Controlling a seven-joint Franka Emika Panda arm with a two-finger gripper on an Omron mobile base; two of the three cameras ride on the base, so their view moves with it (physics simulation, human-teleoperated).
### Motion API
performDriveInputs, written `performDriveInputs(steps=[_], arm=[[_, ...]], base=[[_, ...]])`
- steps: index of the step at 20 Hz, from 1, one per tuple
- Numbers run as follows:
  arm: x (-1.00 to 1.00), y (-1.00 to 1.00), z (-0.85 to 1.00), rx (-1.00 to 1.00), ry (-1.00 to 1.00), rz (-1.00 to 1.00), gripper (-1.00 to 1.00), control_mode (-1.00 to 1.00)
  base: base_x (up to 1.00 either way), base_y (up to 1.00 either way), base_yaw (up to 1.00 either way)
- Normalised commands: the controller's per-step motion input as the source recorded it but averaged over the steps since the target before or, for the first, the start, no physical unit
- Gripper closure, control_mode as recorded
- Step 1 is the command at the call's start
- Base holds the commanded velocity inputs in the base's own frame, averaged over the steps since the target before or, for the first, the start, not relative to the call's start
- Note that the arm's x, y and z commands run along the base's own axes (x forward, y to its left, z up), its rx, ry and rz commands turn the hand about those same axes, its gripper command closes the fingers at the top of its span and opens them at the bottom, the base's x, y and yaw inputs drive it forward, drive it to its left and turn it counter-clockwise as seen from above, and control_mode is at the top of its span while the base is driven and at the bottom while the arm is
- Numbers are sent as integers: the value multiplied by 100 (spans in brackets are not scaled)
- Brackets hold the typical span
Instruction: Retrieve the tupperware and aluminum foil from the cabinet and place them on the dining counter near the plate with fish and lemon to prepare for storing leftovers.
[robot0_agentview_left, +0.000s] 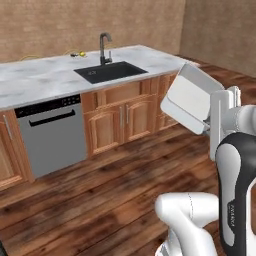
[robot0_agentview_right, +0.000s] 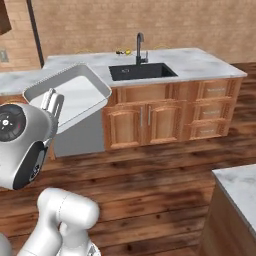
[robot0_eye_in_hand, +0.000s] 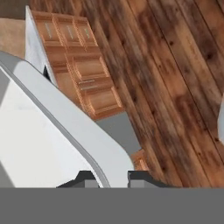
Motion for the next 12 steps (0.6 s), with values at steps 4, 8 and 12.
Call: performDriveInputs(steps=[4, 8, 12], arm=[[0, 0, 0, 0, 0, 0, 100, 100], [0, 0, 0, 0, 0, 0, 100, 100], [0, 0, 0, 0, 0, 0, 100, 100]], base=[[100, 0, -4], [95, 0, -19], [78, -1, -32]])
